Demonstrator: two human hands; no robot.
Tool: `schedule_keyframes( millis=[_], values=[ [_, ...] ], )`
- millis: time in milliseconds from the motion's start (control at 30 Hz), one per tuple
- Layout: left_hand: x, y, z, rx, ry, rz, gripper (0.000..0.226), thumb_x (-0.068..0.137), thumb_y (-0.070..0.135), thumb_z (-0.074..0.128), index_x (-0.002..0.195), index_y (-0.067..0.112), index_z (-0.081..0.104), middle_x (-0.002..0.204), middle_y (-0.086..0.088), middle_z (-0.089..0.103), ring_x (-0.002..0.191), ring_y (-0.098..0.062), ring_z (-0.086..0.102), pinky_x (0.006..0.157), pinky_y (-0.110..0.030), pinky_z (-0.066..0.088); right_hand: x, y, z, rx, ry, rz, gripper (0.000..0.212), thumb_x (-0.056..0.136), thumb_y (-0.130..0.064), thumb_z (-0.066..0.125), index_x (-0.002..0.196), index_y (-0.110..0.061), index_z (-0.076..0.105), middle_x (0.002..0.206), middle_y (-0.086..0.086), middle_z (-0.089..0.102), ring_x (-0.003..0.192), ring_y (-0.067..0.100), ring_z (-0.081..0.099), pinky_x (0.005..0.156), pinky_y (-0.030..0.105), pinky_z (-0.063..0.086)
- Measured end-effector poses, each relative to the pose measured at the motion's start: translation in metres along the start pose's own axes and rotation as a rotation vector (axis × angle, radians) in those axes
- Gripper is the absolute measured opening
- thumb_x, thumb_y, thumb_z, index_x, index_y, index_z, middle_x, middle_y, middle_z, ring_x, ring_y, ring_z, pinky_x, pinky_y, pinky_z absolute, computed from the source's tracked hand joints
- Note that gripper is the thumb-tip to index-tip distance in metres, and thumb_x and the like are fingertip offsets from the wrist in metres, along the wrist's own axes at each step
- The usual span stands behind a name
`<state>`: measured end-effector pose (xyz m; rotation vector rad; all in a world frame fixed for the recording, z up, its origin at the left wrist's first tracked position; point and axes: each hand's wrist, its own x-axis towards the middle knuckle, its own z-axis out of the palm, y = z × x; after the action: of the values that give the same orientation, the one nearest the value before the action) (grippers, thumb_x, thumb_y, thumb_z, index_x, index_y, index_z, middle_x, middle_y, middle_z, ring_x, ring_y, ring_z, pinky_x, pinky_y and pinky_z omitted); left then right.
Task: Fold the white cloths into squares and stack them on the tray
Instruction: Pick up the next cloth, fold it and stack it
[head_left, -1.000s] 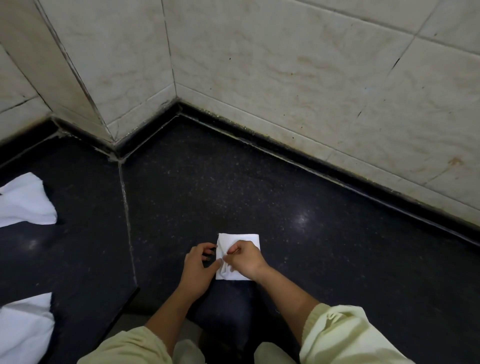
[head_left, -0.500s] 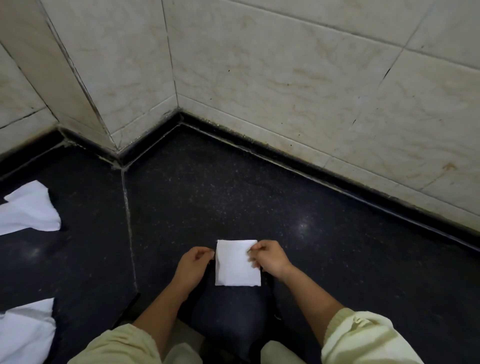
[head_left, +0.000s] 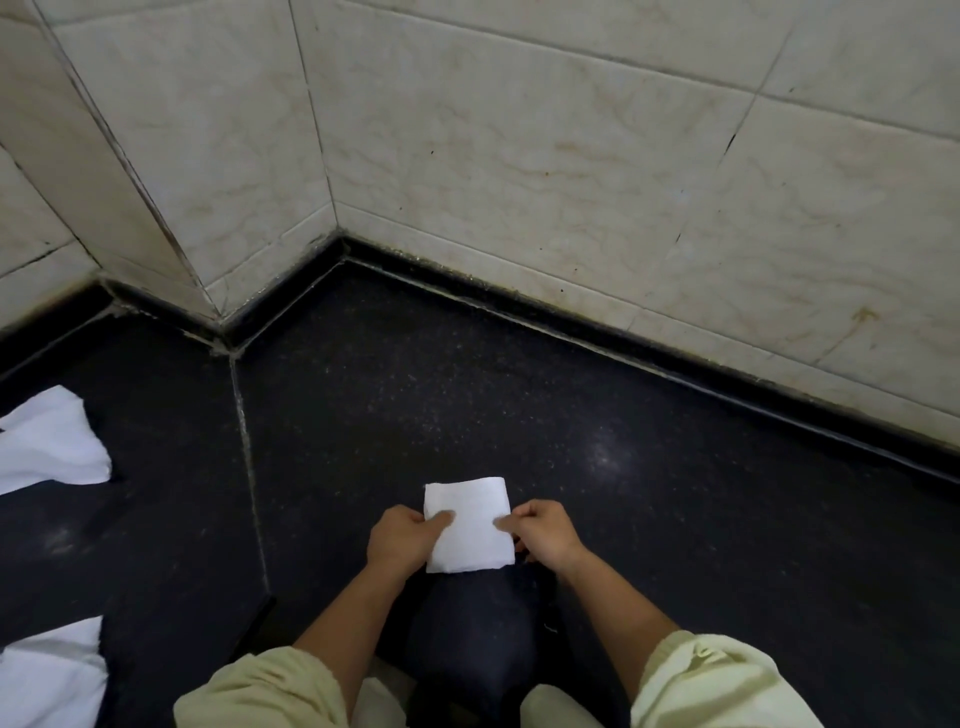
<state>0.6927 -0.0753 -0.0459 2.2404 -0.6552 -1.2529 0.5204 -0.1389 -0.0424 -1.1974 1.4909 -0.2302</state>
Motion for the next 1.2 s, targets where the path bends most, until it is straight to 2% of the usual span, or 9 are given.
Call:
schedule_keyframes(
  millis=[133,233,300,467,600,667,800,1033,1200],
  values=[
    [-0.001,0.007,0.001,-0.174,-0.135,-0.105,0.027,0.079,0.02,0.072,0.096,0.0,0.065,0.091,-0.012,0.067,0.082,-0.024,0.064,0.069,-0.032,0.055,-0.005,-0.008,0.002,0.176,-0.038,0.064,0.013,0.08,-0.016,0.07,0.085,-0.008,0.06,0.077,0.006,0.061,0.062,0.015,0.053,0.048,0.022,0.038],
    [-0.01,0.018,-0.004,-0.385,-0.272,-0.201,0.017,0.081,0.013,0.068,0.095,0.006,0.062,0.091,-0.009,0.065,0.082,-0.021,0.061,0.061,-0.03,0.051,-0.01,-0.013,-0.005,0.334,-0.071,0.101,0.015,0.076,-0.014,0.069,0.089,-0.01,0.065,0.09,0.01,0.066,0.08,0.021,0.061,0.062,0.028,0.047],
    [-0.01,0.021,-0.005,-0.463,-0.326,-0.187,0.012,0.081,0.013,0.066,0.093,0.01,0.064,0.097,-0.009,0.067,0.091,-0.023,0.063,0.067,-0.031,0.052,-0.014,-0.014,-0.01,0.454,-0.086,0.113,0.021,0.077,-0.01,0.067,0.098,-0.006,0.067,0.098,0.013,0.07,0.089,0.025,0.066,0.069,0.032,0.053],
    [-0.001,0.032,0.003,-0.556,-0.447,-0.115,0.021,0.08,0.009,0.063,0.101,0.006,0.067,0.104,-0.011,0.068,0.097,-0.024,0.063,0.082,-0.034,0.052,-0.025,-0.012,-0.028,0.683,-0.096,0.099,0.028,0.078,-0.003,0.062,0.105,-0.002,0.064,0.099,0.014,0.071,0.086,0.025,0.069,0.064,0.03,0.056],
    [-0.003,0.053,0.014,-0.49,-0.587,-0.032,0.021,0.079,0.008,0.064,0.1,0.01,0.066,0.097,-0.008,0.068,0.089,-0.021,0.063,0.069,-0.03,0.05,-0.032,-0.005,-0.05,0.775,-0.027,0.089,0.044,0.076,-0.004,0.064,0.119,0.002,0.06,0.111,0.017,0.07,0.092,0.026,0.069,0.066,0.031,0.057],
    [-0.007,0.065,0.022,-0.444,-0.655,0.009,0.027,0.078,0.007,0.065,0.105,0.013,0.065,0.102,-0.008,0.07,0.095,-0.024,0.064,0.073,-0.032,0.052,-0.039,0.0,-0.061,0.798,0.013,0.078,0.048,0.076,-0.005,0.065,0.123,0.0,0.058,0.115,0.017,0.069,0.095,0.027,0.069,0.067,0.032,0.057],
    [-0.025,0.091,0.052,-0.324,-0.755,0.102,0.04,0.079,0.007,0.067,0.115,0.021,0.063,0.112,-0.007,0.071,0.106,-0.027,0.066,0.086,-0.04,0.054,-0.066,0.022,-0.095,0.849,0.125,0.034,0.043,0.078,-0.002,0.063,0.12,-0.005,0.057,0.109,0.014,0.07,0.093,0.026,0.069,0.068,0.034,0.057],
    [-0.084,0.118,0.119,-0.161,-0.837,0.22,0.032,0.086,0.013,0.065,0.116,0.025,0.063,0.112,-0.007,0.07,0.096,-0.021,0.067,0.076,-0.033,0.054,-0.12,0.079,-0.166,0.87,0.282,-0.017,0.036,0.078,0.001,0.062,0.111,-0.013,0.06,0.102,0.008,0.072,0.089,0.024,0.069,0.069,0.035,0.057],
    [-0.152,0.128,0.19,-0.08,-0.897,0.279,0.034,0.086,0.011,0.066,0.118,0.022,0.061,0.114,-0.008,0.07,0.095,-0.022,0.067,0.083,-0.038,0.054,-0.173,0.137,-0.23,0.854,0.375,-0.043,0.037,0.078,0.001,0.062,0.112,-0.014,0.06,0.104,0.008,0.071,0.09,0.024,0.069,0.072,0.037,0.058]
  ],
)
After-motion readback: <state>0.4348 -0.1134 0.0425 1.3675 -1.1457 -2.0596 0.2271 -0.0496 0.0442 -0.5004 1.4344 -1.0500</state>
